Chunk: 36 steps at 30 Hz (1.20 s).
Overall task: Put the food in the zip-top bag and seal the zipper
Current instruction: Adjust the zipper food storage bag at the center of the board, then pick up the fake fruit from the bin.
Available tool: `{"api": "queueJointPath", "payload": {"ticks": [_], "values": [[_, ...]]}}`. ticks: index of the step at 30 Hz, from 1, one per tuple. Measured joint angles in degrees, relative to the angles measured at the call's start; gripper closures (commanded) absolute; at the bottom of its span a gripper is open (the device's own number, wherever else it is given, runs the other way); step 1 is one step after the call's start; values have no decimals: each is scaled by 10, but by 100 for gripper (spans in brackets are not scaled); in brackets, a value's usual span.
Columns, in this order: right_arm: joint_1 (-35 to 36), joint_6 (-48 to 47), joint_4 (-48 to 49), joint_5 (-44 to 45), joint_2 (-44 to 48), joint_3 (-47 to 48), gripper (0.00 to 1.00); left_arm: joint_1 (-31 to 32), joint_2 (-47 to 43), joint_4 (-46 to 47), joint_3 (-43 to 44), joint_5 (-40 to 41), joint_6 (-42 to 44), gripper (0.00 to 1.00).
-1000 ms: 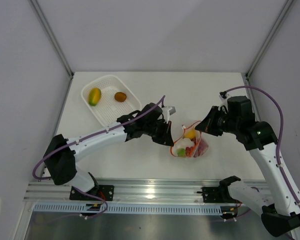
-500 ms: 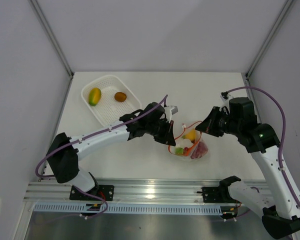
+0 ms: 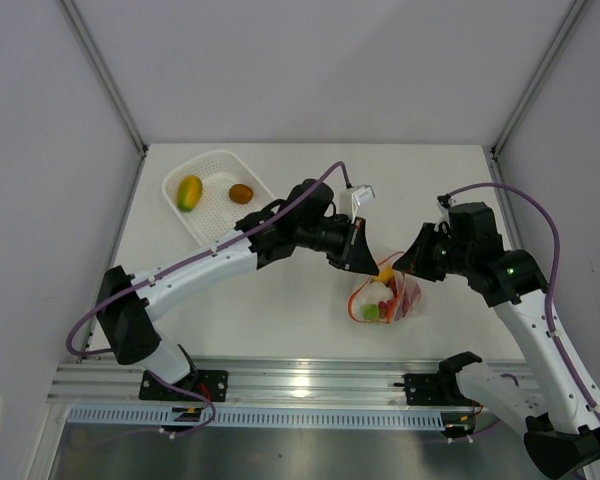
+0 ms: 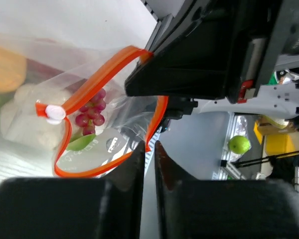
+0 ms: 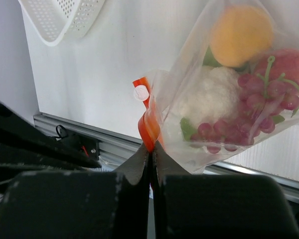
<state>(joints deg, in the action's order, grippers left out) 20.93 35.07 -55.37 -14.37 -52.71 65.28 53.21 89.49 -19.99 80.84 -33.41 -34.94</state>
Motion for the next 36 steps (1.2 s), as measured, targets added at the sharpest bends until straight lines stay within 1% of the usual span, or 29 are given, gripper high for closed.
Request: {"api": "queueJointPath", "payload": {"ticks": [1, 2, 3, 4, 5, 8, 11, 16, 20, 25, 29, 33, 36], "values": [[0, -2, 0, 1, 1, 0, 100, 1, 0, -2, 2, 5, 5, 67], [0, -2, 0, 2, 2, 0, 100, 2, 0, -7, 2, 13, 10, 37], [0, -2, 0, 3, 3, 0, 100, 3, 0, -16, 2, 30, 15, 21], [0, -2, 0, 4, 4, 0, 100, 3, 0, -25, 0, 50, 19, 13], [0, -2, -1, 4, 5, 0, 100, 3, -2, -31, -4, 67, 19, 1], [0, -4, 0, 4, 7, 0, 100, -10, -14, -62, -20, 118, 30, 0], [0, -6, 0, 4, 6, 0, 100, -53, -23, -90, -21, 157, 35, 1], [0, -11, 0, 4, 5, 0, 100, -163, -26, -151, 10, 260, 33, 1], [0, -14, 4, 3, 0, 0, 100, -255, -20, -172, 51, 312, 11, 0], [0, -17, 12, -1, -12, 0, 100, -366, 15, -161, 66, 314, -38, 0], [0, -26, 16, -1, -22, 0, 100, -430, 77, -155, 72, 314, -87, 0], [0, -37, 20, 0, -38, 2, 100, -464, 137, -167, 81, 323, -150, 1], [0, -40, 28, 0, -50, 5, 100, -476, 179, -181, 103, 336, -185, 0]]}}
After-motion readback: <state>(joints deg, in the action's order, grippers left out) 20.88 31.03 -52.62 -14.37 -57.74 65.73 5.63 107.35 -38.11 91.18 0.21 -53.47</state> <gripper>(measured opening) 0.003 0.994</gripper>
